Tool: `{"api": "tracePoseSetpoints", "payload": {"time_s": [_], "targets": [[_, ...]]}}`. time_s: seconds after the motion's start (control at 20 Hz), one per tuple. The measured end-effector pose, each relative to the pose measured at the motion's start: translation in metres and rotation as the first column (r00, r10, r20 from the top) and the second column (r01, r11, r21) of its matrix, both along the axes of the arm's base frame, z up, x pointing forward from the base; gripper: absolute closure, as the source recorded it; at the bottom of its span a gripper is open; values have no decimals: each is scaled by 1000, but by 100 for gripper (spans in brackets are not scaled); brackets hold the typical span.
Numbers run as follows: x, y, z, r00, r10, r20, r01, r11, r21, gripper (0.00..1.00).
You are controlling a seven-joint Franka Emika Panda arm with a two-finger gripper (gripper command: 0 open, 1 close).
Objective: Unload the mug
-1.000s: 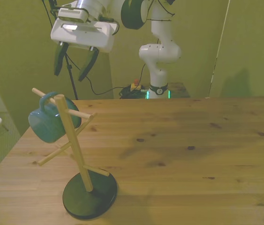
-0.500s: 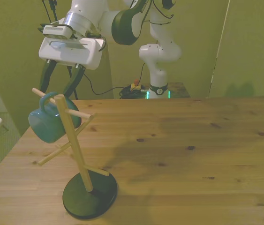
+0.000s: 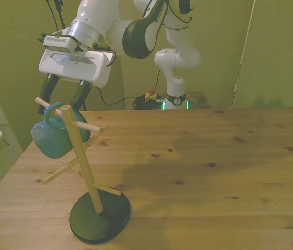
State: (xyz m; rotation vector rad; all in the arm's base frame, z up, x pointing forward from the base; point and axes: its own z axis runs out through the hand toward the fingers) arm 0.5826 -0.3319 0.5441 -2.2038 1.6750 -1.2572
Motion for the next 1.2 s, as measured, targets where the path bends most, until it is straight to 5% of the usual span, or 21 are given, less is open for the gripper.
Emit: {"api": "tracePoseSetpoints", "payload": {"time_s": [0.6, 0.65, 1.2], "targets": [[27, -21, -14, 999, -32, 28, 33, 999, -28, 0], [29, -23, -15, 999, -34, 28, 35, 999, -30, 100], [42, -13, -19, 999, -27, 41, 27, 1000, 2, 100]]}}
